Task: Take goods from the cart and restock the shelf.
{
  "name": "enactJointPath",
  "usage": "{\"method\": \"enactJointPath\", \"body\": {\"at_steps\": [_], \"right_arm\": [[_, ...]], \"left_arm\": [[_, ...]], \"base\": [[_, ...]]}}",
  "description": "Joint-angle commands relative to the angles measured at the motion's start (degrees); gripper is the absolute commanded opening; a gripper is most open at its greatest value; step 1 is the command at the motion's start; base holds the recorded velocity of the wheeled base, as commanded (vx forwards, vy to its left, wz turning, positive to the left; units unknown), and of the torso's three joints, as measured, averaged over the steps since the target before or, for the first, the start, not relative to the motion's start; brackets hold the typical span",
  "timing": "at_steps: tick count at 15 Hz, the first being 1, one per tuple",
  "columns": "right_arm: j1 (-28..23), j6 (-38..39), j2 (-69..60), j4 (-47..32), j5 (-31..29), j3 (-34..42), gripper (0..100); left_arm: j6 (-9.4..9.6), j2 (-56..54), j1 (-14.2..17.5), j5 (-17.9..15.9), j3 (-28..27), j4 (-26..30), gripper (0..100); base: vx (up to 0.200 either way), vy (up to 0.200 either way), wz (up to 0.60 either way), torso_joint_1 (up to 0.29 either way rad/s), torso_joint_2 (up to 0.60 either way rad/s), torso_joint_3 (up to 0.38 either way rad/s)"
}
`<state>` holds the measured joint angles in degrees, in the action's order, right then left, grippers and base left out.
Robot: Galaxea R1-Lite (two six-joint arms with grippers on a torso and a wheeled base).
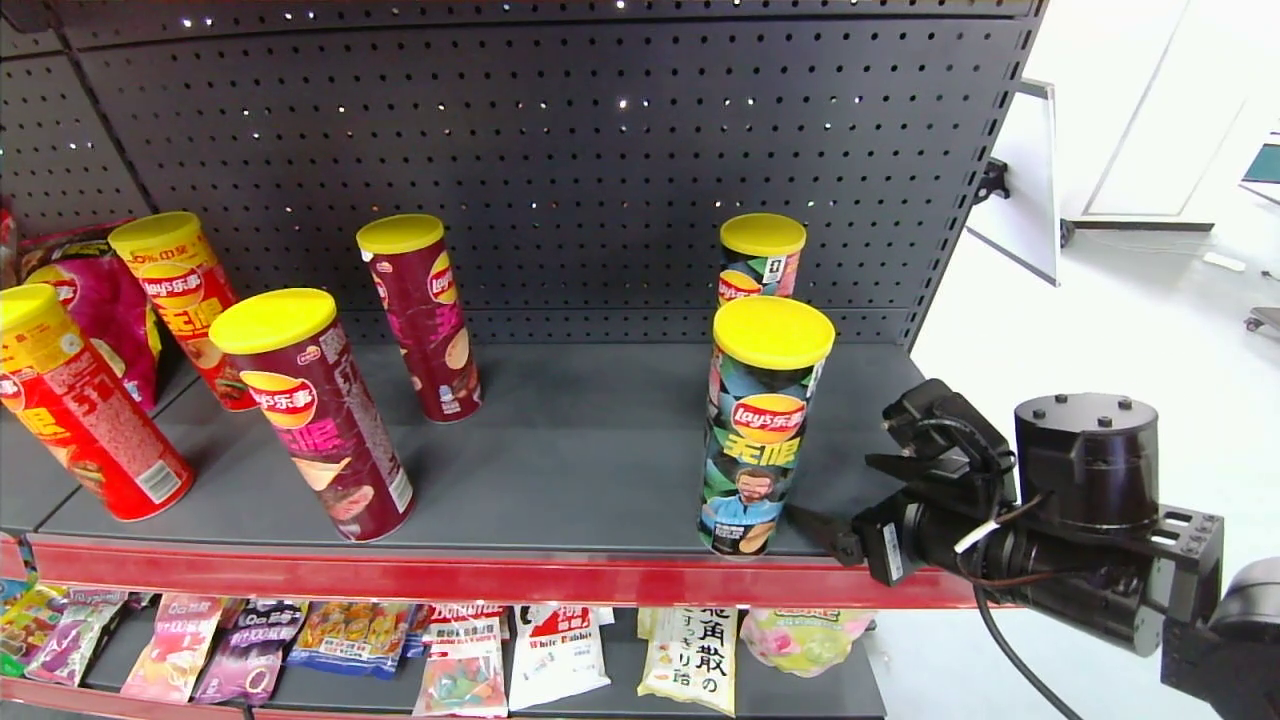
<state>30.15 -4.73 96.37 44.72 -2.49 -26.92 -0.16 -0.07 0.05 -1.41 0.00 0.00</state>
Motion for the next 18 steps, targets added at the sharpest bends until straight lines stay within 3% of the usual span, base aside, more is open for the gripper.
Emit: {"method": "enactJointPath", "body": {"at_steps": [1, 10, 18], "right_arm": [[0.3, 0.0, 0.2, 0.0, -0.1, -0.2, 100], [3.3, 0.0, 0.8, 0.0, -0.2, -0.8, 100], [1.6, 0.0, -1.4, 0.2, -0.2, 0.9, 100]], "left_arm": [[-0.02, 0.1, 0.0, 0.0, 0.0, 0.0, 100], [-0.02, 0.1, 0.0, 0.0, 0.0, 0.0, 100], [-0.02, 0.1, 0.0, 0.0, 0.0, 0.0, 100]], "base": [[0.000, 0.000, 0.00, 0.000, 0.00, 0.000], [0.000, 0.000, 0.00, 0.000, 0.00, 0.000], [0.000, 0.000, 0.00, 0.000, 0.00, 0.000]]}}
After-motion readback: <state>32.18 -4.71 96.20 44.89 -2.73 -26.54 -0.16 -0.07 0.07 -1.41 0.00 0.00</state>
